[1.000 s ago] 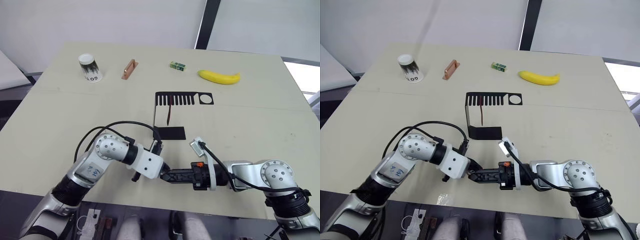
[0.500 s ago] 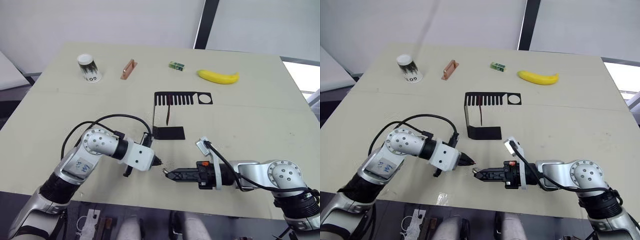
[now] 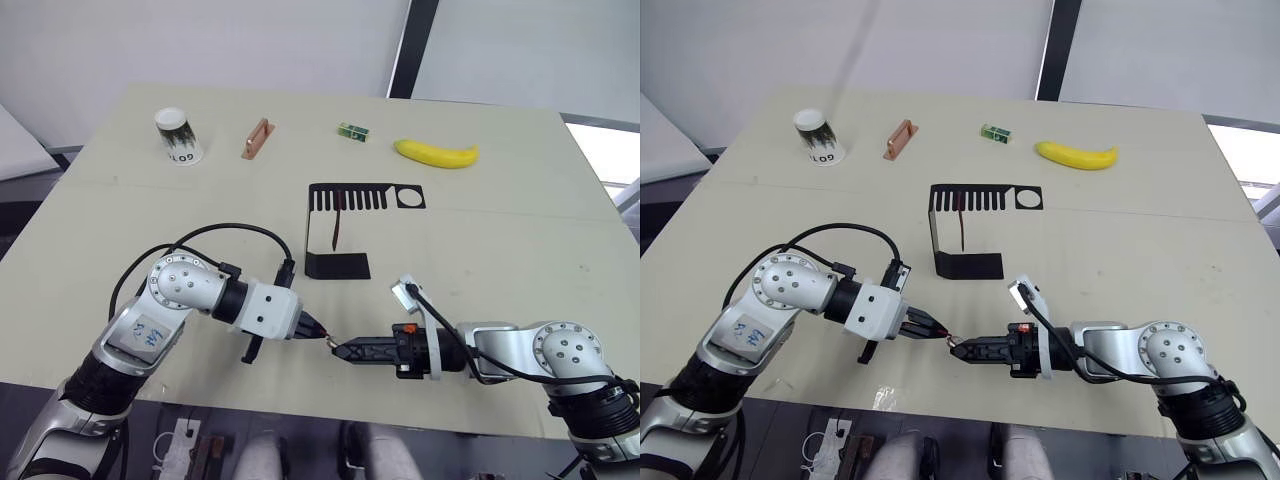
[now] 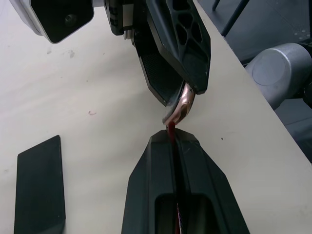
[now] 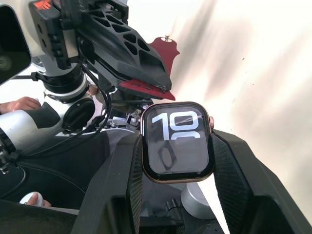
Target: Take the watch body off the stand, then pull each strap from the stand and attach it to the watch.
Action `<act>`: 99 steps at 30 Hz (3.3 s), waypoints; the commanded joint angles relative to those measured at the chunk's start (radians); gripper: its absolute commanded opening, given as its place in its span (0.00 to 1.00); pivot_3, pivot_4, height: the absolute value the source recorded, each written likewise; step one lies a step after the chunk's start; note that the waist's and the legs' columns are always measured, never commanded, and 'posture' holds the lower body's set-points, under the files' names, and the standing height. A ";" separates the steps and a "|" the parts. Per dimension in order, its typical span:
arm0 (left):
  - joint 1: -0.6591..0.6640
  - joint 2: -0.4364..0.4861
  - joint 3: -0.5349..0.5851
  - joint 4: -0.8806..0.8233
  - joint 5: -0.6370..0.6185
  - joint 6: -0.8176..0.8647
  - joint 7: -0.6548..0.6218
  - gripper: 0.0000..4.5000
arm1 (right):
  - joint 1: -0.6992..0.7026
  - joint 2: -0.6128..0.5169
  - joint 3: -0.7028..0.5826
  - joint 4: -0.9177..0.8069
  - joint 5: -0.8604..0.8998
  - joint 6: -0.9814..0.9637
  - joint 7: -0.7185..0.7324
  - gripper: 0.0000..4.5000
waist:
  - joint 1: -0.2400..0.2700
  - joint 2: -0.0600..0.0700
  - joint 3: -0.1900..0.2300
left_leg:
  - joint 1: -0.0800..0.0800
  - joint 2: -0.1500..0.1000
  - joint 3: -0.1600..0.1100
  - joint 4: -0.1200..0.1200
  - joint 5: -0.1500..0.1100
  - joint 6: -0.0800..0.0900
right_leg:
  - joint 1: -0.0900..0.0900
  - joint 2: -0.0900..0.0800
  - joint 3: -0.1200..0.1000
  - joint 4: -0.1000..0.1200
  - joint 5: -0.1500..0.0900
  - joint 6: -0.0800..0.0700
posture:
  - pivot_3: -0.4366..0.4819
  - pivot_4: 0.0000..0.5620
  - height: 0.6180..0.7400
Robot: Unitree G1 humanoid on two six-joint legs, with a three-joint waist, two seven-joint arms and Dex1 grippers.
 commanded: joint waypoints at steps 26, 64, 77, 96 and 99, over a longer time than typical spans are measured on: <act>0.033 0.033 0.015 -0.003 -0.004 -0.082 0.000 0.00 | 0.002 0.011 -0.011 0.020 -0.040 0.009 0.041 0.34 | 0.000 0.000 0.000 | 0.000 0.000 0.000 0.000 -0.001 0.001 | 0.000 0.000 0.000 0.000 0.000 0.000 | 0.48 0.27 1.00; 0.053 0.022 -0.010 -0.012 0.024 -0.073 0.026 0.00 | 0.000 0.020 -0.016 0.023 -0.048 0.011 0.044 0.34 | 0.000 0.000 0.000 | 0.000 0.000 0.000 0.000 0.000 0.000 | 0.000 0.000 0.000 0.000 0.000 0.000 | 0.48 0.27 1.00; 0.045 -0.010 -0.024 -0.002 0.044 -0.068 0.041 0.00 | 0.004 0.024 -0.016 0.017 -0.046 0.008 0.040 0.34 | 0.000 0.000 0.000 | 0.000 0.000 0.000 0.000 0.000 0.000 | 0.000 0.000 0.000 0.000 0.000 0.000 | 0.48 0.27 1.00; 0.023 -0.059 -0.057 -0.025 0.096 -0.050 0.073 0.00 | 0.001 0.029 -0.013 0.015 -0.034 0.013 0.033 0.34 | 0.000 0.000 0.000 | 0.000 0.000 0.000 0.000 0.000 0.000 | 0.000 0.000 0.000 0.000 0.000 0.000 | 0.48 0.27 1.00; 0.023 -0.064 -0.057 -0.027 0.102 -0.049 0.071 0.00 | 0.000 0.031 -0.014 0.015 -0.034 0.015 0.033 0.34 | -0.001 0.000 0.000 | 0.000 0.000 0.000 0.000 0.000 0.000 | 0.000 0.000 0.000 0.000 0.000 0.000 | 0.48 0.27 1.00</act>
